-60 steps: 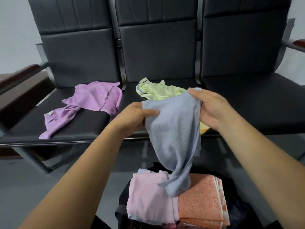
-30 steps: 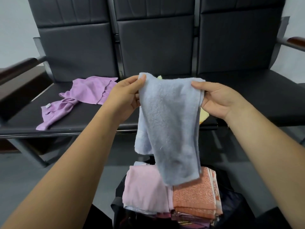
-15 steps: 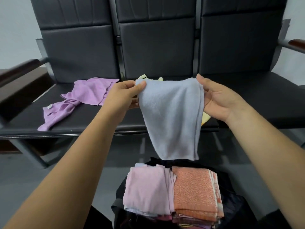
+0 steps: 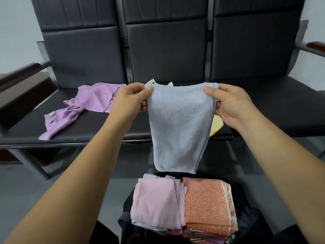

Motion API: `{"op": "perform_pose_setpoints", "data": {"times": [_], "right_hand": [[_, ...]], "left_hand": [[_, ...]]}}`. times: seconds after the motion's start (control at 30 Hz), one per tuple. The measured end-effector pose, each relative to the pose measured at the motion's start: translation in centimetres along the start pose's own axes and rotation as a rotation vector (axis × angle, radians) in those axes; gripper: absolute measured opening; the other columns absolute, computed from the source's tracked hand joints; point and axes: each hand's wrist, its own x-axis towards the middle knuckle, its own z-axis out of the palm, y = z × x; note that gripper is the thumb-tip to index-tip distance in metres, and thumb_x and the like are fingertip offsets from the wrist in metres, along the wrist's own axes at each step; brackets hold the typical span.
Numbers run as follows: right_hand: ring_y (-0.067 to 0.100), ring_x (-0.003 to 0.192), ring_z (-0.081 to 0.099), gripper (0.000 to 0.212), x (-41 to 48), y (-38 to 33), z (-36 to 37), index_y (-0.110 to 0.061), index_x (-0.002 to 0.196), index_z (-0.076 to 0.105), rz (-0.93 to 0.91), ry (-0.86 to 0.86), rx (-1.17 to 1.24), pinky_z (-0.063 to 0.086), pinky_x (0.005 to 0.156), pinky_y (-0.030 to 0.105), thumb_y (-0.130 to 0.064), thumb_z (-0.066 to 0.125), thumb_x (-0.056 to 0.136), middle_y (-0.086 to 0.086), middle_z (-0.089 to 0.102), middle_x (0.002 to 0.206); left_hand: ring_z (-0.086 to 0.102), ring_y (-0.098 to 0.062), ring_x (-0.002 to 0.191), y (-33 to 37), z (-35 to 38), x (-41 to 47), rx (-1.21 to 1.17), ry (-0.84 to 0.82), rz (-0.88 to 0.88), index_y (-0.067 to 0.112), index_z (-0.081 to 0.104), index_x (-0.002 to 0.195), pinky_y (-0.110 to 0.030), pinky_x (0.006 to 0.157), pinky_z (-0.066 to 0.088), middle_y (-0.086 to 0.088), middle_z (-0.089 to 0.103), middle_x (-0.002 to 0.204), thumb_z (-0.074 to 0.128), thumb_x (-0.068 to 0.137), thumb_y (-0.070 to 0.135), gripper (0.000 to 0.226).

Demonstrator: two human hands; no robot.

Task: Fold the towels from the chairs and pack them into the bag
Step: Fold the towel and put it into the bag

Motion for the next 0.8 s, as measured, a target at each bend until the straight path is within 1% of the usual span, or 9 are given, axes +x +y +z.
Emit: {"op": "perform_pose_setpoints", "data": {"times": [0.1,0.17,0.2,0.33,0.5,0.57,0.7,0.77,0.8], "right_hand": [[0.021,0.1,0.075,0.025,-0.1,-0.1,0.3,0.002,0.116,0.069,0.042,-0.026,0.211,0.06,0.083,0.03,-0.008,0.07,0.093,0.013,0.077,0.108],[0.021,0.105,0.073,0.025,0.0,-0.2,0.3,0.005,0.118,0.067,0.053,-0.078,0.28,0.059,0.087,0.029,-0.005,0.067,0.095,0.014,0.075,0.111],[0.023,0.107,0.073,0.025,0.0,-0.2,0.3,0.006,0.118,0.067,0.051,-0.099,0.263,0.059,0.088,0.029,-0.003,0.066,0.094,0.015,0.075,0.112],[0.024,0.103,0.075,0.024,0.0,-0.1,-0.1,0.005,0.113,0.07,-0.003,0.0,-0.02,0.06,0.09,0.033,0.001,0.07,0.09,0.015,0.076,0.109],[0.018,0.097,0.074,0.007,-0.2,0.3,0.1,-0.018,0.09,0.076,-0.079,0.141,-0.302,0.06,0.092,0.04,-0.013,0.078,0.087,0.003,0.078,0.1],[0.019,0.095,0.074,0.008,-0.1,0.4,0.5,-0.024,0.082,0.075,-0.123,0.195,-0.419,0.059,0.092,0.043,-0.019,0.079,0.088,0.001,0.077,0.095],[0.029,0.096,0.072,0.011,0.9,-0.2,1.4,-0.012,0.091,0.076,-0.178,0.233,-0.447,0.059,0.091,0.047,-0.023,0.076,0.091,0.012,0.075,0.097],[0.03,0.098,0.071,0.016,2.6,-1.2,1.9,-0.006,0.097,0.074,-0.187,0.223,-0.428,0.059,0.091,0.046,-0.022,0.072,0.094,0.016,0.074,0.101],[0.029,0.097,0.071,0.018,3.8,-1.8,2.1,-0.003,0.099,0.073,-0.188,0.219,-0.427,0.06,0.09,0.044,-0.02,0.071,0.095,0.018,0.073,0.103]], "left_hand": [[0.054,-0.025,0.082,-0.1,-0.3,0.2,-0.101,-0.017,-0.031,0.001,0.07,0.101,-0.033,0.077,0.05,-0.014,0.06,0.088,0.067,0.094,0.023,0.023],[0.063,-0.025,0.092,-0.3,-0.5,0.2,-0.176,-0.069,-0.05,0.002,0.071,0.108,-0.038,0.088,0.053,-0.011,0.07,0.092,0.069,0.094,0.017,0.021],[0.067,-0.022,0.095,-0.4,-0.7,0.2,-0.184,-0.099,-0.044,0.003,0.07,0.113,-0.035,0.091,0.055,-0.006,0.073,0.091,0.069,0.093,0.01,0.021],[0.073,-0.017,0.095,-0.9,-0.8,0.1,-0.038,-0.056,0.012,0.005,0.071,0.112,-0.026,0.085,0.056,-0.005,0.077,0.095,0.073,0.088,0.002,0.025],[0.067,-0.015,0.087,-1.5,-0.5,0.0,0.065,0.053,0.03,0.002,0.073,0.103,-0.033,0.089,0.055,-0.015,0.076,0.098,0.077,0.087,0.006,0.018],[0.066,-0.01,0.084,-1.8,-0.3,0.2,0.112,0.091,0.032,0.005,0.075,0.1,-0.027,0.084,0.053,-0.009,0.076,0.095,0.078,0.086,0.011,0.015],[0.063,0.005,0.07,-1.4,0.1,1.2,0.062,0.137,0.023,0.009,0.073,0.094,-0.009,0.066,0.046,0.003,0.072,0.085,0.078,0.087,0.015,0.01],[0.063,0.004,0.069,-0.8,0.2,2.8,0.039,0.136,0.01,0.013,0.072,0.089,-0.011,0.067,0.047,0.003,0.073,0.084,0.079,0.087,0.016,0.008],[0.066,0.0,0.074,-0.3,0.3,3.8,0.031,0.13,0.002,0.014,0.071,0.089,-0.016,0.072,0.052,0.001,0.075,0.086,0.079,0.087,0.017,0.009]]}}
